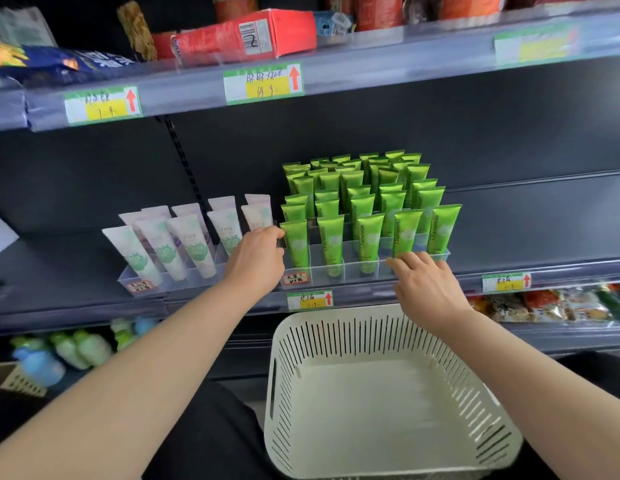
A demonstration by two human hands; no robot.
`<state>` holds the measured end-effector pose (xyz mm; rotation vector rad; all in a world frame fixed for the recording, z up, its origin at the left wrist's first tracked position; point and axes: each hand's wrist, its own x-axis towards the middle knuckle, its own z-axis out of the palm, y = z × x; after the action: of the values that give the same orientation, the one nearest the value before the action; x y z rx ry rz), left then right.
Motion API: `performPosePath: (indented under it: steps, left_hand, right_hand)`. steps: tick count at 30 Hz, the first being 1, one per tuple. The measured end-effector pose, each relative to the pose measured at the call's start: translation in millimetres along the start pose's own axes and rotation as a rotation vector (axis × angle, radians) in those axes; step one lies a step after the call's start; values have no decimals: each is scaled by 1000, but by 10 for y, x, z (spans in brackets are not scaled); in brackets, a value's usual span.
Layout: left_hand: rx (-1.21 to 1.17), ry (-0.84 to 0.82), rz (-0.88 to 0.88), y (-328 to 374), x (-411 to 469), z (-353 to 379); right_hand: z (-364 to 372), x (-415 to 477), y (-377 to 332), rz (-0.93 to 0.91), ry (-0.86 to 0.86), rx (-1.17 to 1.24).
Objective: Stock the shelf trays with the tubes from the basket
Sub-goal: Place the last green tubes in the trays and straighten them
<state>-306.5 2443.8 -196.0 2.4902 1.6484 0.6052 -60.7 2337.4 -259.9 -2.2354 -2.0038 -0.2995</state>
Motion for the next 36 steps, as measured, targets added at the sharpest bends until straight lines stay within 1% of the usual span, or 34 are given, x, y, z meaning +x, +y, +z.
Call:
performPosePath:
  steps: [4,9,12,14,18,23,28,32,36]
  left_hand:
    - [0,-37,-65,-39,-82,151]
    - [116,-210,-153,-37,-119,299]
    - [162,-264,-188,-26,-116,369]
    - [151,-290,-207,-11,-90,403]
    - [131,-292,-223,3,-28,452]
    - [143,-252,-218,11,-14,503]
    - [257,-267,-113,65,-72,594]
    - [310,-288,-107,111,-107,681]
    - [249,-247,-110,88,-135,719]
  right_hand:
    - [76,-10,12,20,-17,16]
    - [138,24,-2,22,-22,23]
    - [166,59,-5,25,-27,20]
    - [182,85,-9,23,-28,23]
    - [216,97,-8,16,-29,35]
    - [266,76,-4,17,-14,23]
    - [282,68,23,11,-4,11]
    - [302,48,30,4,-2,-2]
    - [313,34,25,9,8,10]
